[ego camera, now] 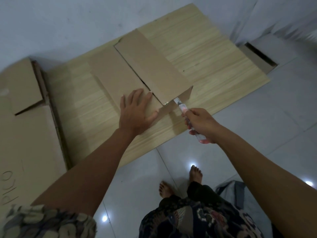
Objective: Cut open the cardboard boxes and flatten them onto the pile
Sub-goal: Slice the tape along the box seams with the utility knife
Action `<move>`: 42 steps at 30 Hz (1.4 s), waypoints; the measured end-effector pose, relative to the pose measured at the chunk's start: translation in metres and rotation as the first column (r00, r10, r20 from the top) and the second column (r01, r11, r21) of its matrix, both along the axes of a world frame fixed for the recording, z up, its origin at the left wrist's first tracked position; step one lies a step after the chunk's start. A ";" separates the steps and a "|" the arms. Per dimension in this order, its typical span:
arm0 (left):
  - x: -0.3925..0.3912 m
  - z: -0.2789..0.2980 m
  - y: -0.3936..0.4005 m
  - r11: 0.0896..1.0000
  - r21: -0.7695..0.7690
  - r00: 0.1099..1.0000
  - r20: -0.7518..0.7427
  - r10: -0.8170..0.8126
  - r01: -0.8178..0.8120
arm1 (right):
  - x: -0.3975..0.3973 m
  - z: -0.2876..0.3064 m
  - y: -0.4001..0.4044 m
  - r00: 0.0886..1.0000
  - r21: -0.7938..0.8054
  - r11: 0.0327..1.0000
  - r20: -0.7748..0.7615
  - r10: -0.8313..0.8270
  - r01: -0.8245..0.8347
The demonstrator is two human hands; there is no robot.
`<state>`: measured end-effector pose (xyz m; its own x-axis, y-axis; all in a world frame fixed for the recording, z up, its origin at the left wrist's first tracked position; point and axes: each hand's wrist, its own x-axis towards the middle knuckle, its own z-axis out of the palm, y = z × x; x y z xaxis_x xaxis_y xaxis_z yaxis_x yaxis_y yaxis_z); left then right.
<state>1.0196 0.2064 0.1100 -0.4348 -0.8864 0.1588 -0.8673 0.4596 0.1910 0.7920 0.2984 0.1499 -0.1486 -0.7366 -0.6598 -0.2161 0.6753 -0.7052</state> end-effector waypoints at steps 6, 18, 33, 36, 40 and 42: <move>-0.003 0.005 -0.010 0.999 0.033 0.996 -0.078 0.031 -0.028 | -0.032 0.006 0.005 0.990 -0.088 0.988 -0.075 0.123 -0.130; -0.067 0.014 -0.034 0.808 0.273 0.789 -0.207 0.579 -0.522 | -0.071 0.014 -0.031 0.970 -0.311 0.926 -0.177 0.165 -0.214; -0.011 0.045 -0.159 0.712 0.225 0.715 -0.083 0.694 -0.665 | -0.012 0.027 -0.225 0.849 -0.425 0.746 -0.381 0.367 -0.513; -0.038 0.040 -0.204 0.521 0.455 0.584 -0.002 0.812 -0.723 | -0.011 0.020 -0.247 0.864 -0.451 0.747 -0.372 0.341 -0.489; -0.057 0.018 -0.203 0.598 0.361 0.674 0.129 0.727 -0.715 | -0.022 0.018 -0.278 0.802 -0.417 0.711 -0.479 0.358 -0.566; -0.057 0.008 -0.187 0.708 0.259 0.748 0.117 0.653 -0.658 | -0.032 0.020 -0.295 0.804 -0.466 0.683 -0.501 0.321 -0.563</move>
<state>0.9621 0.0198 0.1176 0.2712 -0.9540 -0.1278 -0.9349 -0.2927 0.2009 0.7598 0.0036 0.1694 0.1682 -0.9837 -0.0640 -0.6896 -0.0711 -0.7207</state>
